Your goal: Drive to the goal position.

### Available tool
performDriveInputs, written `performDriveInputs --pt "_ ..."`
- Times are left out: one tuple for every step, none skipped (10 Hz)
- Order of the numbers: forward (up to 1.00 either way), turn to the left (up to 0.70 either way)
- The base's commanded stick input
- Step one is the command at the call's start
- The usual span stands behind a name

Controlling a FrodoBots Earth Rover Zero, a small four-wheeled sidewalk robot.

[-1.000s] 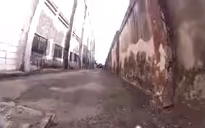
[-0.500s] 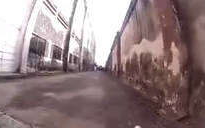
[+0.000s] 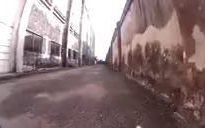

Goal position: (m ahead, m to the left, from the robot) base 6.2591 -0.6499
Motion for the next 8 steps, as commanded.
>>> performDriveInputs --pt "0.60 0.00" --pt "0.60 0.00" --pt "0.60 0.00" --pt "0.60 0.00" --pt "0.60 0.00" --pt "0.60 0.00" --pt "0.60 0.00" --pt "0.60 0.00"
